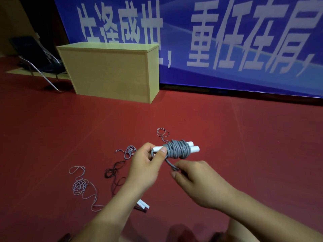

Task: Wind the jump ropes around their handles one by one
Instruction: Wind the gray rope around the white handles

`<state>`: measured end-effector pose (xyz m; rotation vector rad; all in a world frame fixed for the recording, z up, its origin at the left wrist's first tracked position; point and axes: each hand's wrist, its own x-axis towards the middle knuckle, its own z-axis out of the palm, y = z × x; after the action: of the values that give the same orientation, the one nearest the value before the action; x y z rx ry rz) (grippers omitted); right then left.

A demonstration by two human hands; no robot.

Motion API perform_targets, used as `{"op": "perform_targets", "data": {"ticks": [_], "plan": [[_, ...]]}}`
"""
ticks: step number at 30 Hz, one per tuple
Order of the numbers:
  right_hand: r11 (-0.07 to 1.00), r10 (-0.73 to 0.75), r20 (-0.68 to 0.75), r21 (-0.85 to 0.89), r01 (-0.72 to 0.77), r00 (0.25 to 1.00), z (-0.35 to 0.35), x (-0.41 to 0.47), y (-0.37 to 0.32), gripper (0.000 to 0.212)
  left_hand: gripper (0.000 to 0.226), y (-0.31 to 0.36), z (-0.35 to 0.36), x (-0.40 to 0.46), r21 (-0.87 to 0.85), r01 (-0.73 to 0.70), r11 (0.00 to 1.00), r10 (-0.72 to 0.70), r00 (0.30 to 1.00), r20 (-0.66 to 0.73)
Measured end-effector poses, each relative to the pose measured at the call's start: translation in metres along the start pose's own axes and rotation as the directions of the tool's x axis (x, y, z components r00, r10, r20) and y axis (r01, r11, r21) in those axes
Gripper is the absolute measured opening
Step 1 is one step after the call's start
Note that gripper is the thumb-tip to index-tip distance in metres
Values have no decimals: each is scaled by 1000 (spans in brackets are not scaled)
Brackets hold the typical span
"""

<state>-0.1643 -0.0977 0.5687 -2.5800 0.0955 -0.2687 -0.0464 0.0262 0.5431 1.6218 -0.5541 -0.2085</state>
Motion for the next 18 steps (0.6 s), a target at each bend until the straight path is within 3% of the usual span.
{"op": "perform_targets", "data": {"ticks": [6, 10, 15, 18], "plan": [[996, 93, -112, 1, -93, 989, -7, 3, 2, 22, 34, -2, -5, -1, -7, 131, 991, -131, 991, 30], [991, 133, -129, 39, -129, 983, -12, 4, 1, 18, 26, -2, -9, -2, 52, 162, 985, -168, 977, 133], [874, 272, -65, 435, -218, 960, -22, 4, -7, 15, 6, 4, -26, 1, -2, 239, 971, -219, 890, 399], [790, 279, -25, 574, -215, 960, -22, 5, -8, 18, 10, 8, -32, 0, -55, 248, 967, -195, 865, 462]]}}
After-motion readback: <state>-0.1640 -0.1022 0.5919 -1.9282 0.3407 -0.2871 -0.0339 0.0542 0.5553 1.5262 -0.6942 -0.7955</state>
